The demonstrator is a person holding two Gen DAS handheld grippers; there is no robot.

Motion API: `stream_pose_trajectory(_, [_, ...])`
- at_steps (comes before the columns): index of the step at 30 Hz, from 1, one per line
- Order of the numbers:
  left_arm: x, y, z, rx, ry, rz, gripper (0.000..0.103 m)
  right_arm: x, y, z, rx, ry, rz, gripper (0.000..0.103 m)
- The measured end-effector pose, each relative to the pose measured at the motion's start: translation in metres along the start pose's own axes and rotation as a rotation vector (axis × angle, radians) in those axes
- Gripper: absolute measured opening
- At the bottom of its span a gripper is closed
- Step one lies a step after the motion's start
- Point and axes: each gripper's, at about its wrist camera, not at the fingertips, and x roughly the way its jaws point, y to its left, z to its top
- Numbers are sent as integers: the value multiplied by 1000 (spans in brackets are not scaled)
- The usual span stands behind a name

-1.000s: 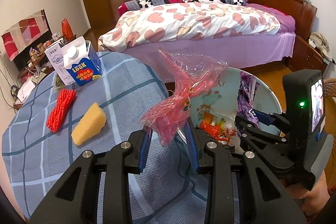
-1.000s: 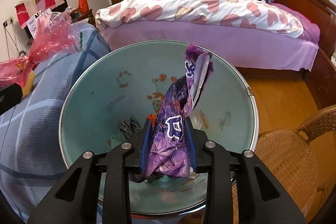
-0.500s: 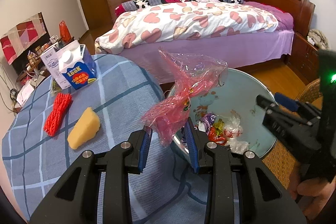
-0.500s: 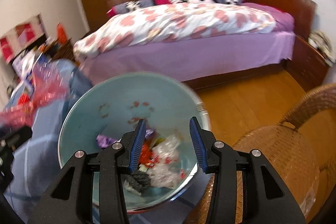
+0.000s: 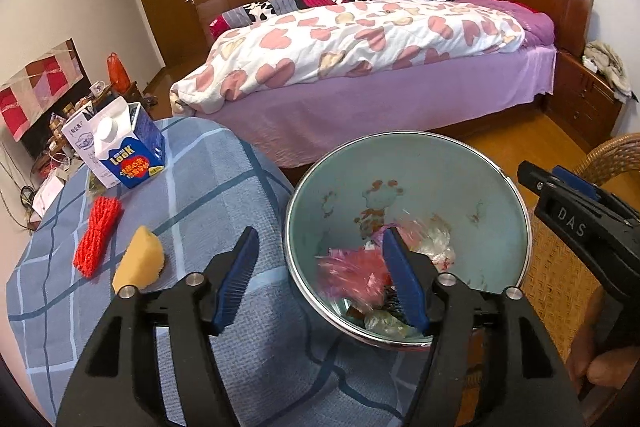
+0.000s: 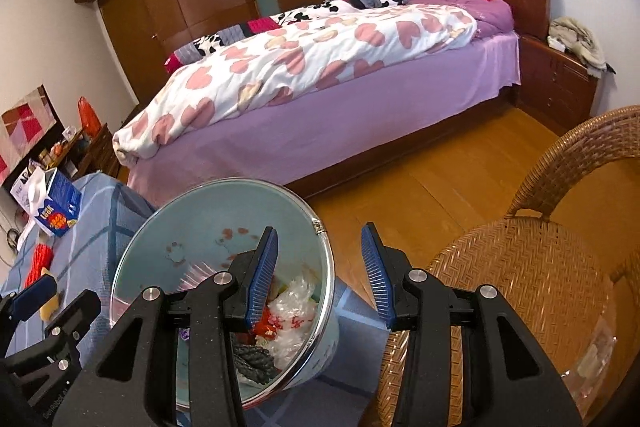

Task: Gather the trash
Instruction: 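Move both open tools from the bucket back over the table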

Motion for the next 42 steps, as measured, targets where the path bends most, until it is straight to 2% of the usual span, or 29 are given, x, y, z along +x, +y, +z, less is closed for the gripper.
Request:
stream_pose_trajectory(3, [-5, 2, 0, 0, -13, 10, 76, -3, 2, -1, 0, -4, 4, 44])
stream_pose_trajectory(6, [-10, 4, 0, -2, -27, 24, 79, -7, 4, -1, 0, -13, 9, 50])
stream_pose_trajectory(8, [-13, 7, 0, -6, -30, 31, 82, -8, 7, -1, -3, -20, 15, 61])
stream_pose_trajectory(11, [-19, 12, 0, -16, -43, 42, 84, -14, 9, -1, -10, -37, 13, 67])
stream_pose_trajectory(22, [-39, 38, -6, -68, -68, 69, 90, -29, 20, -4, -41, -43, 23, 68])
stream_pose_trajectory(34, [-59, 90, -28, -152, -78, 148, 96, -45, 72, -21, -133, -31, 108, 68])
stream_pose_trajectory(42, [-65, 130, -49, -206, -58, 205, 97, -50, 111, -34, -185, 3, 175, 68])
